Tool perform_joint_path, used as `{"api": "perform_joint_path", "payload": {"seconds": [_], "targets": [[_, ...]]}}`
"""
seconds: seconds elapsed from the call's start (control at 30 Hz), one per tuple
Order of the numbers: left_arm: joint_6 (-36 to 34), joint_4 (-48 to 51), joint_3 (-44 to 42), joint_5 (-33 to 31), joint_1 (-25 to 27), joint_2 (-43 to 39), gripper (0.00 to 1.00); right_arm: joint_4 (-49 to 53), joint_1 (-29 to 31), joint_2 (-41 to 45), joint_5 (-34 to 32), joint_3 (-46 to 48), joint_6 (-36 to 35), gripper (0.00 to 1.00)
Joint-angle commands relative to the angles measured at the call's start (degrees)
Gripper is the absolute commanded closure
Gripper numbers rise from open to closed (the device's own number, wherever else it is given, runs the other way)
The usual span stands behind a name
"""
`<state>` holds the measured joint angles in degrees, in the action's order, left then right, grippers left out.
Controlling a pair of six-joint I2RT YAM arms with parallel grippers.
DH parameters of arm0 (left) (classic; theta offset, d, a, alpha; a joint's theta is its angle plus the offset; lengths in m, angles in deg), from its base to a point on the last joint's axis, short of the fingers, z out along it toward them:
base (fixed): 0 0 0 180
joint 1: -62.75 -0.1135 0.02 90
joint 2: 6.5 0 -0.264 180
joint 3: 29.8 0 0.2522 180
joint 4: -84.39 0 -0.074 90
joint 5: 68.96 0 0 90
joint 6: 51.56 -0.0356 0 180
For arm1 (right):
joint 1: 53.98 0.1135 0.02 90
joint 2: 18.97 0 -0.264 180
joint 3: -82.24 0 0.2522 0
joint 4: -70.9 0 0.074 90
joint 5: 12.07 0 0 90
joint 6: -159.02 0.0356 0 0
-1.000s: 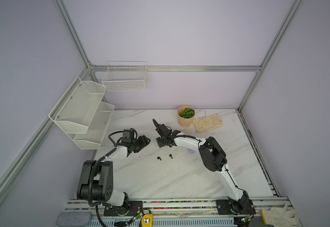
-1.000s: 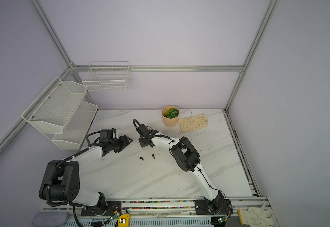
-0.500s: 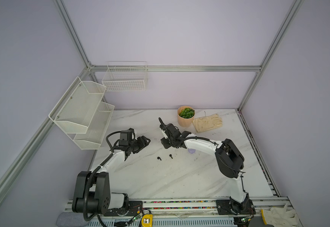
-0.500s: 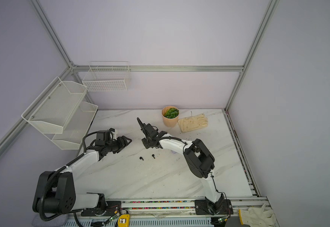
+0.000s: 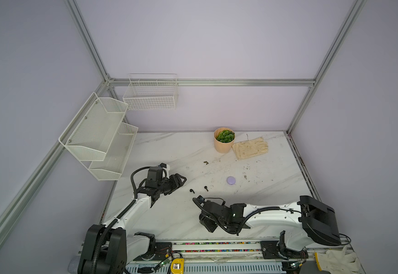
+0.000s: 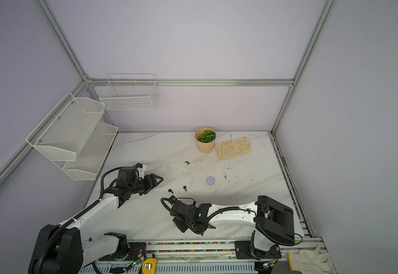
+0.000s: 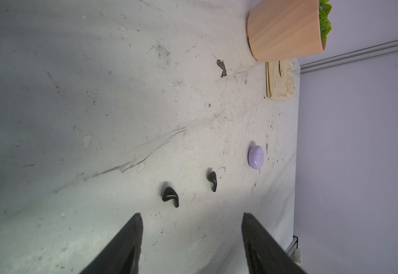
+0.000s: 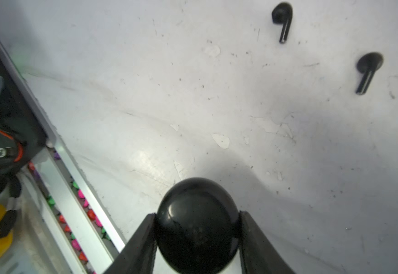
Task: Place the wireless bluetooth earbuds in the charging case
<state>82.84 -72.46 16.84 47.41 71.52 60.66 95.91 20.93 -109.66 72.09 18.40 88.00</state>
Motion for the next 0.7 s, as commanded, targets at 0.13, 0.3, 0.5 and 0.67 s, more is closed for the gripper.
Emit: {"api": "perform_joint_path", "payload": {"seconds": [0.13, 0.3, 0.5, 0.67], "targets": [[0.8, -3.5, -2.0, 0.5, 0.3, -0.8, 0.33, -1.6, 0.1, -1.6, -3.8, 1.1, -1.0, 0.43], [0.4, -3.8, -0.4, 2.2, 0.3, 1.4, 0.33, 0.1, 0.1, -2.2, -4.3, 1.8, 0.9, 0.41], [-0.1, -5.2, 0.4, 3.3, 0.3, 3.7, 0.33, 3.3, 0.1, -2.8, -6.9, 1.3, 4.0, 0.41], [0.2, -5.5, 0.9, 4.4, 0.6, 4.1, 0.33, 6.9, 0.3, 1.1, -6.6, 1.1, 11.6, 0.31]]}}
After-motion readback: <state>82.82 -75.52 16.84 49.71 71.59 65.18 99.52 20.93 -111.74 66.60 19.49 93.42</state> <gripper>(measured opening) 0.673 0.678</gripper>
